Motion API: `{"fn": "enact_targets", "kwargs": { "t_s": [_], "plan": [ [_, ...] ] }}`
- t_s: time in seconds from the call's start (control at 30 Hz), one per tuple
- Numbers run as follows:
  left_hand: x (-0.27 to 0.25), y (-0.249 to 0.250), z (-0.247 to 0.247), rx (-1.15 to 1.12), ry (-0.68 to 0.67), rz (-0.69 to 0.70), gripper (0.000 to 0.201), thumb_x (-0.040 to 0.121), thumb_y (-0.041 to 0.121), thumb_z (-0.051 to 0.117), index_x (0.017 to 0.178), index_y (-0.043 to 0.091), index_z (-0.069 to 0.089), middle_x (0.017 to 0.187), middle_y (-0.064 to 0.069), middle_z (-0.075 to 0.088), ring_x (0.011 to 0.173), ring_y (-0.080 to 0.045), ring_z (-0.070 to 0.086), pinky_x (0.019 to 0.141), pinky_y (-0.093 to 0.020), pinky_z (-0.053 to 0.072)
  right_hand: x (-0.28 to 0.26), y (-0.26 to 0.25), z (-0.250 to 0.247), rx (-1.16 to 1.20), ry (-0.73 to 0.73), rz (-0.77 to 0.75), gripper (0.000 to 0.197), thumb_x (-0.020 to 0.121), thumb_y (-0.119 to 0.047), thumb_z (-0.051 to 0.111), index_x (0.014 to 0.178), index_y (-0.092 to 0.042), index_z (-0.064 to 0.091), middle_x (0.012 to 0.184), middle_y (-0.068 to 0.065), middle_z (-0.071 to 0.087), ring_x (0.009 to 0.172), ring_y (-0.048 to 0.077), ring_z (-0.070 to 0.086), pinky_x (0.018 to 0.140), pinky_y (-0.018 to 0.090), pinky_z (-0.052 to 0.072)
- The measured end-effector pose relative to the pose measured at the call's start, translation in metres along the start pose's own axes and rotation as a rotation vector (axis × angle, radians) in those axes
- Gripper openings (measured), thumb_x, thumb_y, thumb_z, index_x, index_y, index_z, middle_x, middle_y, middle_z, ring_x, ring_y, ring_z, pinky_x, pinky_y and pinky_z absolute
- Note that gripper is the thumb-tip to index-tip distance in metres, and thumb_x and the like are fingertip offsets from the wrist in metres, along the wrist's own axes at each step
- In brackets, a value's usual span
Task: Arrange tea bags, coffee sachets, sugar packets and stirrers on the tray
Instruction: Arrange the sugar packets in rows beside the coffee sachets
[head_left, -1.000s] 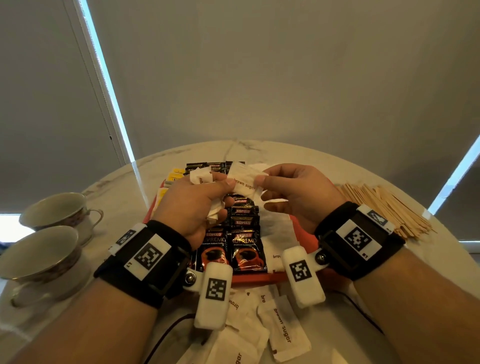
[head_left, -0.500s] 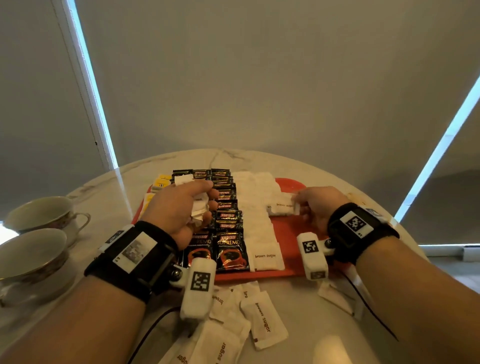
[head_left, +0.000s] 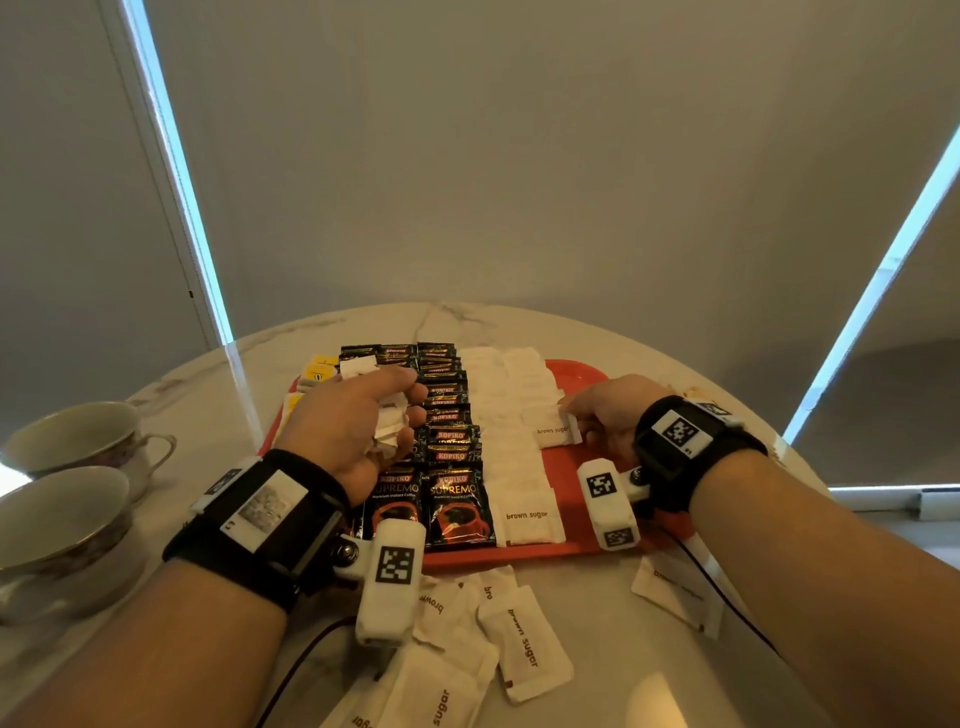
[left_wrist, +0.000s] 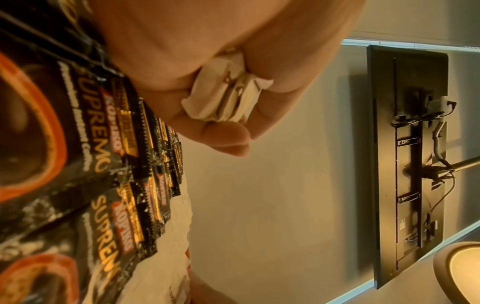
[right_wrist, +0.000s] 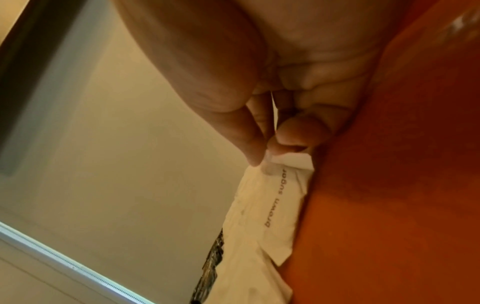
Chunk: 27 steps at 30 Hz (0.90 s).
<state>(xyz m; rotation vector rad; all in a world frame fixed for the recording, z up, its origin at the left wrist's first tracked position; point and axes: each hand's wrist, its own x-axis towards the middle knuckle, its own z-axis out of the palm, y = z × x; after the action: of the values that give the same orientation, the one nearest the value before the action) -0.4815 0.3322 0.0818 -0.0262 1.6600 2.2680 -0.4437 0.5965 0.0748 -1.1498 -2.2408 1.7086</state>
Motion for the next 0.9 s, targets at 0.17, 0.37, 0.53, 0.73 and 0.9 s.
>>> {"fn": "enact_targets", "kwargs": {
  "t_s": [0.17,0.37,0.53,0.73,0.9],
  "plan": [
    [0.001,0.001,-0.001,0.01,0.007,0.009,0.005,0.096,0.017,0.071,0.098,0.012,0.069,0.077,-0.004,0.074,0.06,-0.013,0.067,0.045,-0.023,0.049,-0.004,0.001,0.002,0.09,0.04,-0.085,0.009,0.089,-0.012,0.072,0.089,-0.004,0.068,0.068,0.009,0.06,0.059,0.02,0.053,0.067,0.035,0.047],
    [0.0,-0.001,0.001,0.007,-0.007,0.008,0.011,0.096,0.016,0.07,0.105,0.01,0.069,0.079,-0.005,0.074,0.058,-0.013,0.067,0.044,-0.023,0.05,-0.028,-0.002,0.018,0.145,-0.159,-0.086,0.016,0.096,-0.006,0.064,0.107,0.005,0.067,0.076,0.011,0.061,0.064,0.02,0.059,0.063,0.031,0.055],
    [-0.005,0.002,0.004,-0.062,-0.039,-0.054,0.013,0.097,0.004,0.055,0.105,0.009,0.064,0.094,-0.012,0.071,0.066,-0.018,0.065,0.044,-0.023,0.05,-0.031,-0.006,0.017,0.167,-0.183,-0.065,0.022,0.098,-0.006,0.061,0.114,0.008,0.066,0.074,0.011,0.062,0.063,0.019,0.06,0.06,0.028,0.054],
    [-0.014,0.002,0.011,-0.115,-0.138,-0.095,0.028,0.097,-0.005,0.036,0.102,-0.002,0.064,0.097,-0.016,0.08,0.094,-0.028,0.076,0.051,-0.024,0.059,-0.048,-0.019,0.035,0.284,-0.293,-0.258,0.024,0.092,-0.016,0.071,0.109,0.0,0.072,0.074,0.002,0.059,0.058,0.011,0.05,0.053,0.024,0.041],
    [-0.014,0.0,0.01,-0.036,-0.142,-0.046,0.018,0.103,0.008,0.06,0.12,0.006,0.064,0.105,-0.015,0.08,0.094,-0.027,0.079,0.052,-0.026,0.06,-0.059,-0.028,0.058,0.219,-0.41,-0.366,0.028,0.089,-0.028,0.075,0.107,-0.007,0.076,0.082,0.001,0.062,0.064,0.012,0.053,0.055,0.026,0.041]
  ]
}}
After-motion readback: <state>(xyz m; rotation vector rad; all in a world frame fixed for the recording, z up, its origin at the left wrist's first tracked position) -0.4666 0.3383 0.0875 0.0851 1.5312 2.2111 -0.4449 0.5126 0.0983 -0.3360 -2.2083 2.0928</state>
